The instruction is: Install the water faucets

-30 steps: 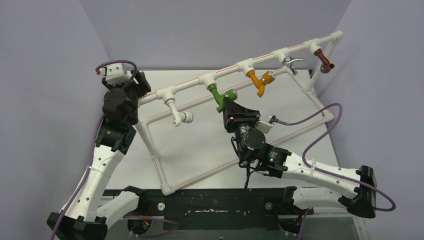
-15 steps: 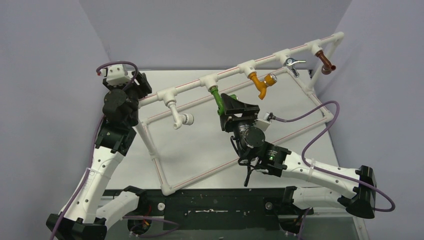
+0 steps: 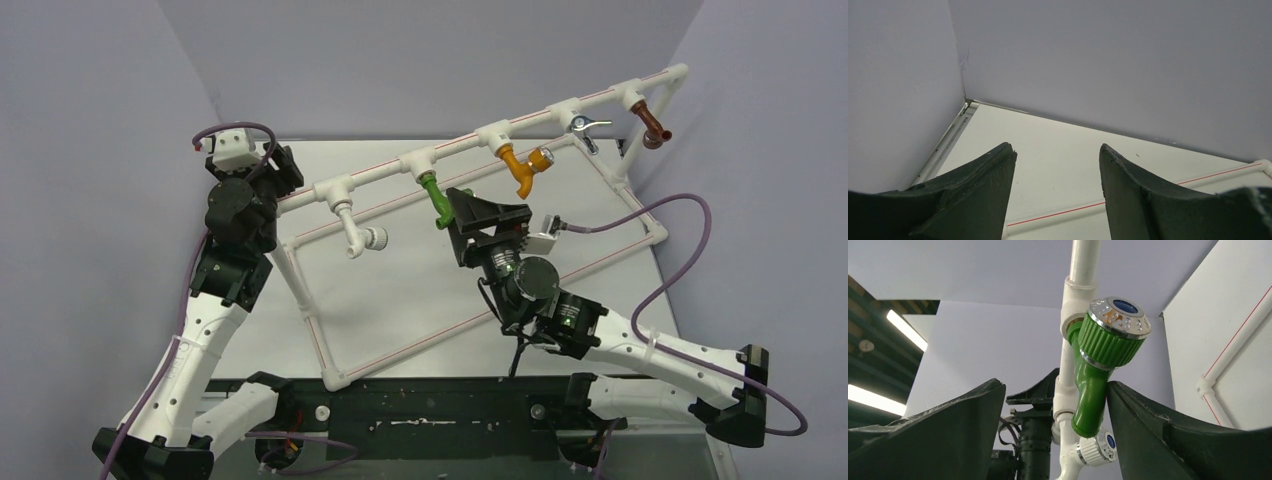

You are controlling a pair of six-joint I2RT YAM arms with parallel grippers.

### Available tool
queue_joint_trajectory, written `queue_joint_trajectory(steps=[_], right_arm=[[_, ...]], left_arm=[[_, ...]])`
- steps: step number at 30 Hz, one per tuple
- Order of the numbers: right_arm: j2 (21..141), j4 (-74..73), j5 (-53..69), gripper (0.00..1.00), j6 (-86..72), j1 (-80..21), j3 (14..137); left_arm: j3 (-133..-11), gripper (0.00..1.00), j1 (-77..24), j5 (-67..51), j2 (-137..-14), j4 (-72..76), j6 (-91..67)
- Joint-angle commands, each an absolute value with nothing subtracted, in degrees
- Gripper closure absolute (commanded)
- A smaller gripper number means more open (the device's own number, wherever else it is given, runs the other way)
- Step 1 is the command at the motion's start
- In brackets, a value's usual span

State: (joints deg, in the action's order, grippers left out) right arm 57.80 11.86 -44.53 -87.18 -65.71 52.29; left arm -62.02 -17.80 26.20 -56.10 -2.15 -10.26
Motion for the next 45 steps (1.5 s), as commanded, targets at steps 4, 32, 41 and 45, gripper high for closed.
queue_joint_trajectory(steps=[4,32,41,45], right_arm=[[50.15,10.83,-36.93,0.25,-65.86,-65.68,50.82],[50.75,-1.77,-11.58,0.21,10.93,-63.4,65.34],[50.46,0.74,-7.04,0.2,37.32,-64.54,60.27],[51.41,1.46,-7.85,0.19,47.85,-65.24,58.48]], left_arm=[[-58.61,0.4,-18.11,25.59,-57.4,-16.36,-9.46],[-58.66,0.4,-18.02,25.58,-57.37,-16.35,-9.32],[-58.66,0.4,-18.02,25.71,-57.36,-16.4,-9.32],[-58.69,0.4,-18.02,25.65,-57.5,-16.35,-9.25]])
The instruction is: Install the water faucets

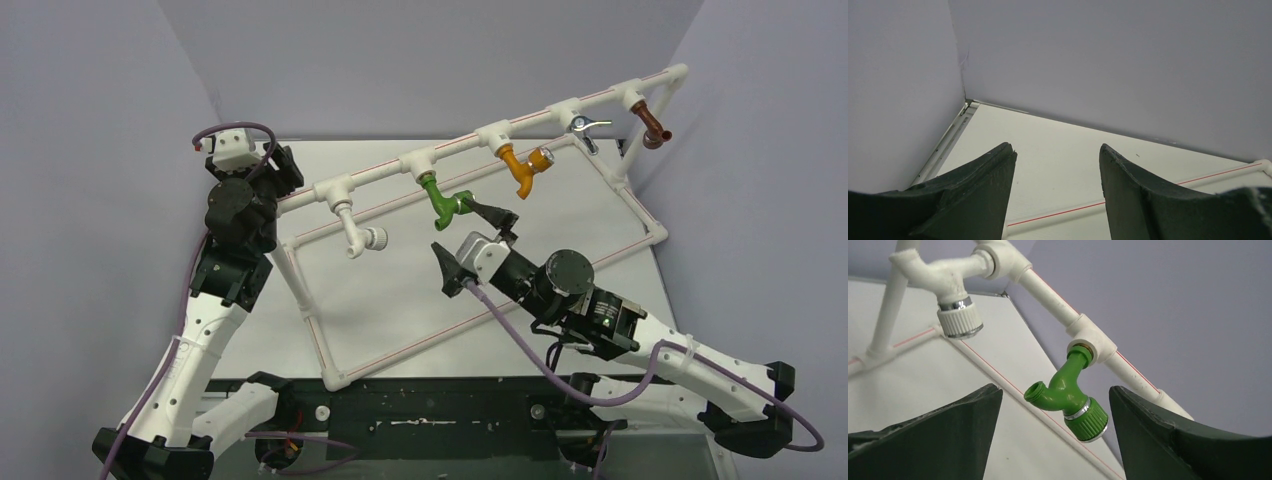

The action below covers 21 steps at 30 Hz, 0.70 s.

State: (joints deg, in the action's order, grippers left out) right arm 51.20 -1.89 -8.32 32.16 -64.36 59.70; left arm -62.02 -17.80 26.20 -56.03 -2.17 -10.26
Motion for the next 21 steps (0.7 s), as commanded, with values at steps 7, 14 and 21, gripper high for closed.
queue_joint_trajectory(steps=[7,14,21], right_arm=[[53.24,12.52,-15.44,0.19,61.96,-66.72,52.21],[55.92,21.51,-20.51,0.28,70.33,-67.27,49.54],[58.69,26.48,-21.76,0.32,74.4,-67.46,49.48]], left_arm=[[-58.58,0.4,-18.02,25.82,-57.51,-16.39,-9.2],[-58.69,0.4,-18.02,25.6,-57.66,-16.48,-9.14],[-58.68,0.4,-18.02,25.57,-57.76,-16.46,-9.14]])
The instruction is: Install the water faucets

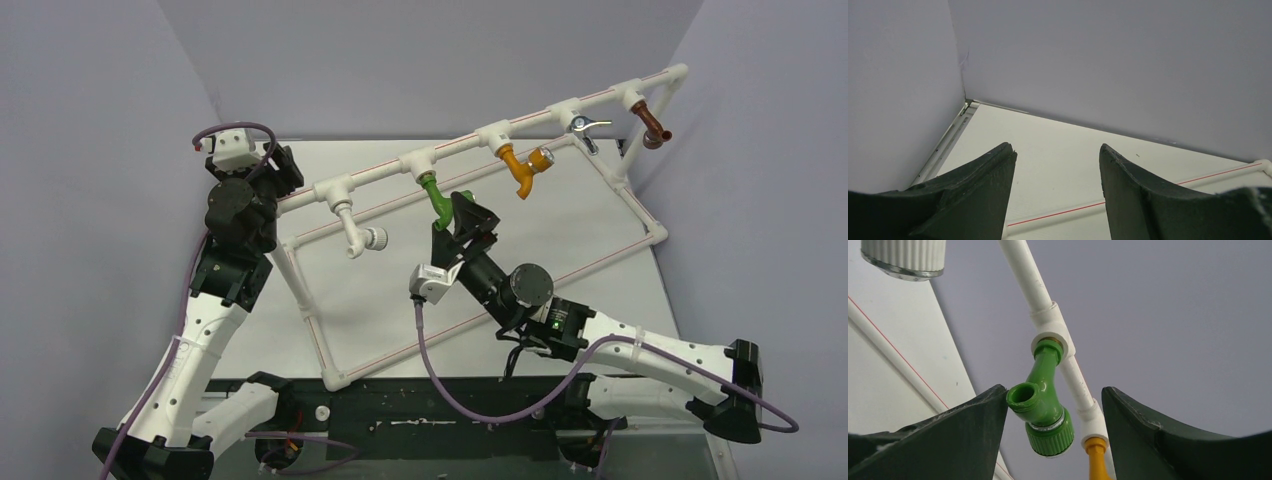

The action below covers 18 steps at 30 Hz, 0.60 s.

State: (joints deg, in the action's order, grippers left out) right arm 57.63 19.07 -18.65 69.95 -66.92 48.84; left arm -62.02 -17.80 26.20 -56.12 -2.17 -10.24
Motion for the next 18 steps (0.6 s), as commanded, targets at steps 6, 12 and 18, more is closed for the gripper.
queue_joint_trajectory(steps=[6,12,18], right_arm=[[62.45,29.39,-24.49,0.35,77.24,-67.21,49.66],[63.63,30.94,-25.0,0.38,77.2,-66.02,49.39],[64.25,31.55,-24.33,0.51,74.8,-65.55,49.76]], left_arm=[[-58.57,0.4,-18.02,25.71,-57.79,-16.44,-9.1],[-58.64,0.4,-18.02,25.58,-57.74,-16.45,-9.14],[-58.67,0.4,-18.02,25.55,-57.74,-16.47,-9.14]])
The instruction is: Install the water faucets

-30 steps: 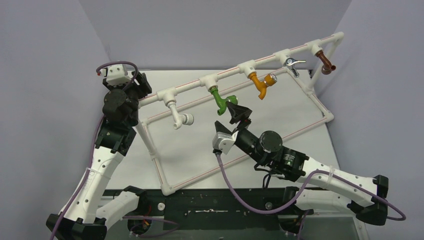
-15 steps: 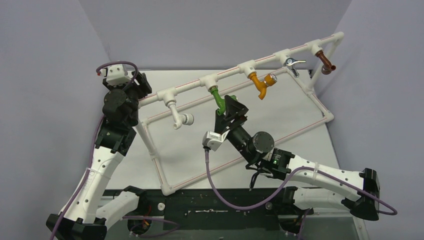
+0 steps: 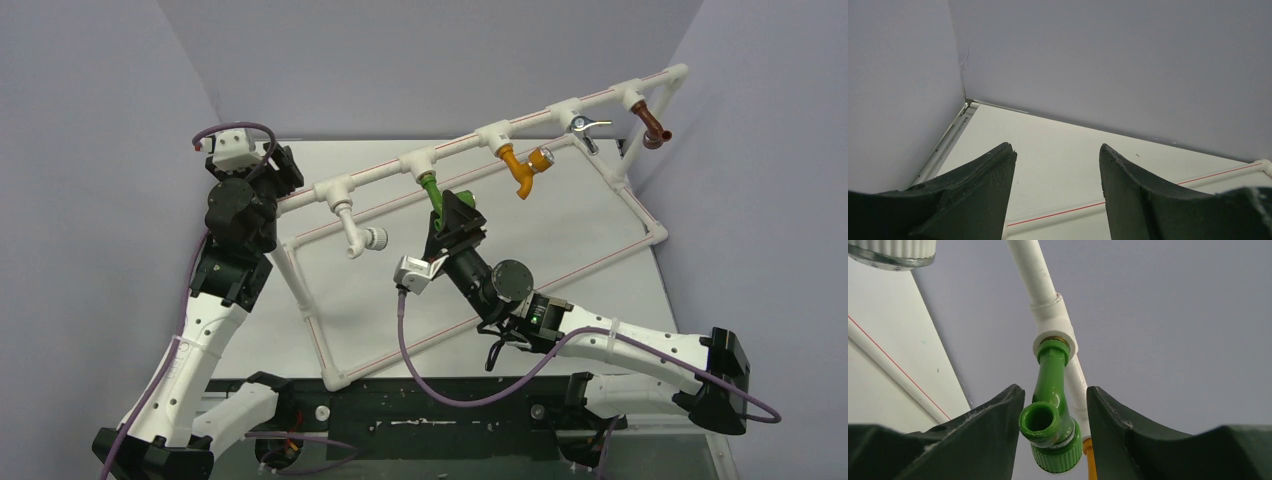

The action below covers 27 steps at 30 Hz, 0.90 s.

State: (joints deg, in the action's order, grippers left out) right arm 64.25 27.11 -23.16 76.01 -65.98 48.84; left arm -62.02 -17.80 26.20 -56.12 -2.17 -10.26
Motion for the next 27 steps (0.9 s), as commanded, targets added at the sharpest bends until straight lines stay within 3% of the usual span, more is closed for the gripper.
queue_joint_trajectory(steps=[1,8,18,27], right_arm=[[64.51,31.68,-24.53,0.56,74.47,-65.53,49.95],[65.58,35.67,-27.32,1.0,72.16,-65.78,49.7],[66.47,47.22,-32.98,1.0,53.46,-67.73,48.06],[66.62,46.09,-40.52,1.0,21.41,-67.79,51.21]], left_arm=[[-58.64,0.4,-18.02,25.51,-57.74,-16.44,-9.14],[-58.62,0.4,-18.02,25.58,-57.64,-16.48,-9.14],[-58.7,0.4,-18.02,25.49,-57.63,-16.49,-9.22],[-58.7,0.4,-18.02,25.42,-57.37,-16.49,-9.22]])
